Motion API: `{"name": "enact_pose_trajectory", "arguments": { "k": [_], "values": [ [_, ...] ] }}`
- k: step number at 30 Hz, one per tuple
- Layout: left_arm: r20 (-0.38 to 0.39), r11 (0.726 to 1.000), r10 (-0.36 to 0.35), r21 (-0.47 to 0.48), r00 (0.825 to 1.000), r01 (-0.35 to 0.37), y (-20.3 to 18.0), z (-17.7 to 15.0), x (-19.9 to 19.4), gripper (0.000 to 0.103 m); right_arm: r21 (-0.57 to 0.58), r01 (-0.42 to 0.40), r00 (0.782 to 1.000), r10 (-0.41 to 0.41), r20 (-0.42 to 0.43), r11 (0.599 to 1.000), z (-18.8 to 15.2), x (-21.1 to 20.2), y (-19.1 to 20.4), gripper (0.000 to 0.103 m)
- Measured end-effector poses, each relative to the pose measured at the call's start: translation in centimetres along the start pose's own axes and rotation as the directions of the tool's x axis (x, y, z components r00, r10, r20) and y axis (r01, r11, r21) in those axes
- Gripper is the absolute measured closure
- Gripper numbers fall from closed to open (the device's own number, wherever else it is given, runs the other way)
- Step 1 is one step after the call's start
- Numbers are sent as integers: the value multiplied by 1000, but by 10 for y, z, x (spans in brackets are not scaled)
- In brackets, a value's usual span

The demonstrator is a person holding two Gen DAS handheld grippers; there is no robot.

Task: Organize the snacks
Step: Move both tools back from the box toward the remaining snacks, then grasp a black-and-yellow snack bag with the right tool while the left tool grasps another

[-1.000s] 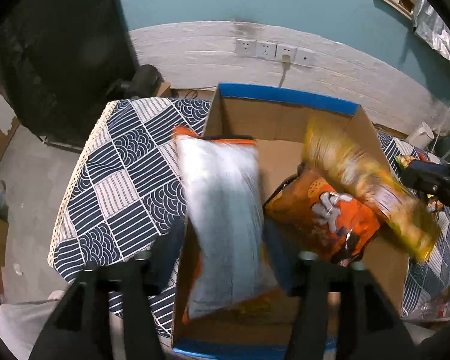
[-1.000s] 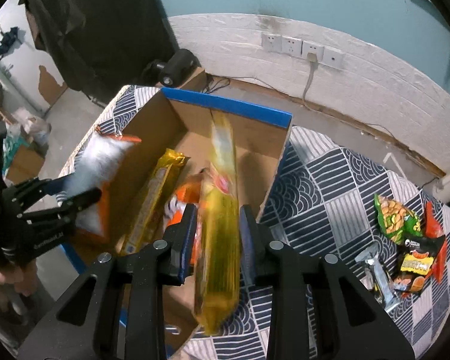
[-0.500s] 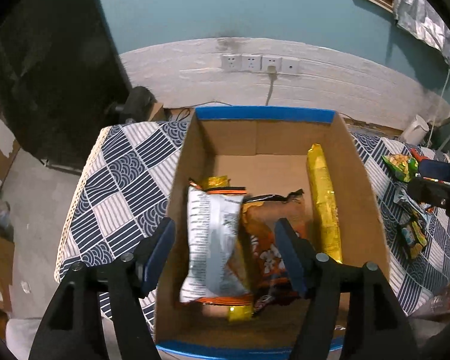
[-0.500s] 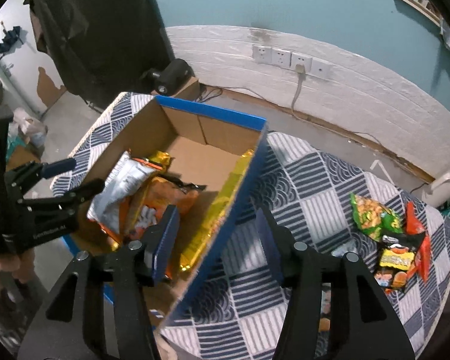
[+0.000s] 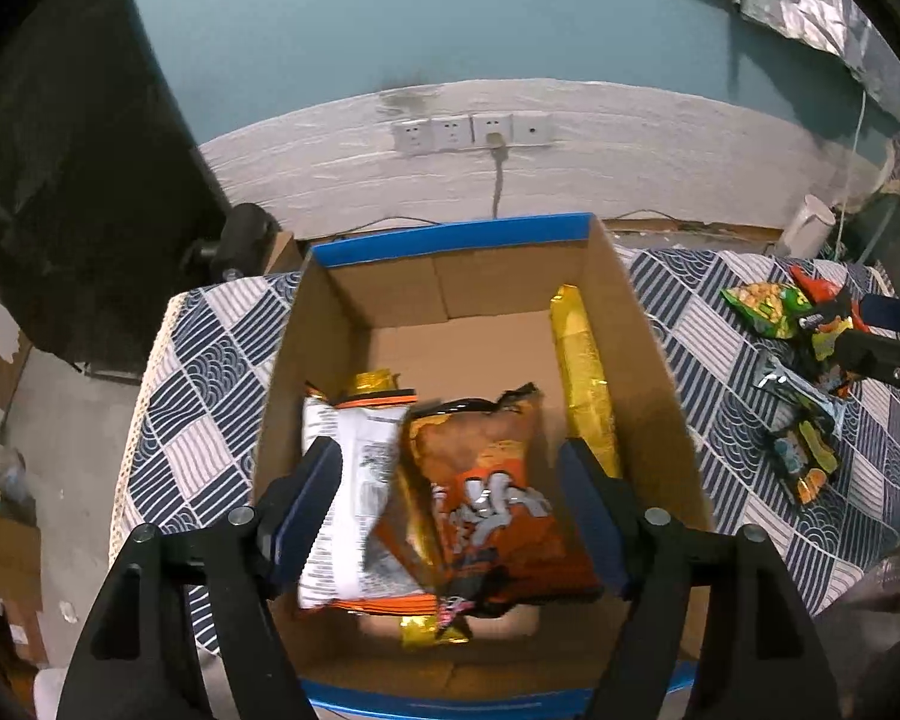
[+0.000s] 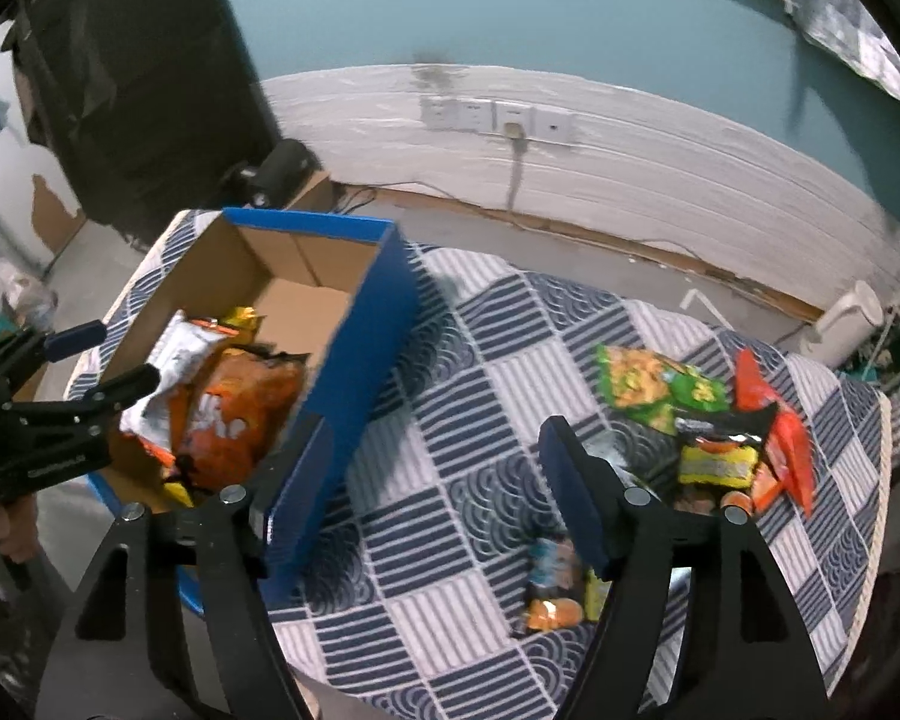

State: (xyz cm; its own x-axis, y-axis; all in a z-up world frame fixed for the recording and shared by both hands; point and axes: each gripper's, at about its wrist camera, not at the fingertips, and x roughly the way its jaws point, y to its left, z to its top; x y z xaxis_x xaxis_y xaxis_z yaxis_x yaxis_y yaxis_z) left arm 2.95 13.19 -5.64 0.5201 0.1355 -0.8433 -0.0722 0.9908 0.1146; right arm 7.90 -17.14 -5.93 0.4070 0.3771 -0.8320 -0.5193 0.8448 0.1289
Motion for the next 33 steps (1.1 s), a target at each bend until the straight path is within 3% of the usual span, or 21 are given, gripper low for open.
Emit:
{"name": "enact_pose_trajectory", "arguments": {
  "k": [18,33],
  "values": [
    [-22,983,-78,166,997,81,-107,11,-5,27,154,87,996,-85,-23,984,-43,-11,-101,27],
    [-75,951,-106,283,992,123,-178,16,25,26,238,142,990,-133,-54,961,-69,-1,-161,27]
  ]
}}
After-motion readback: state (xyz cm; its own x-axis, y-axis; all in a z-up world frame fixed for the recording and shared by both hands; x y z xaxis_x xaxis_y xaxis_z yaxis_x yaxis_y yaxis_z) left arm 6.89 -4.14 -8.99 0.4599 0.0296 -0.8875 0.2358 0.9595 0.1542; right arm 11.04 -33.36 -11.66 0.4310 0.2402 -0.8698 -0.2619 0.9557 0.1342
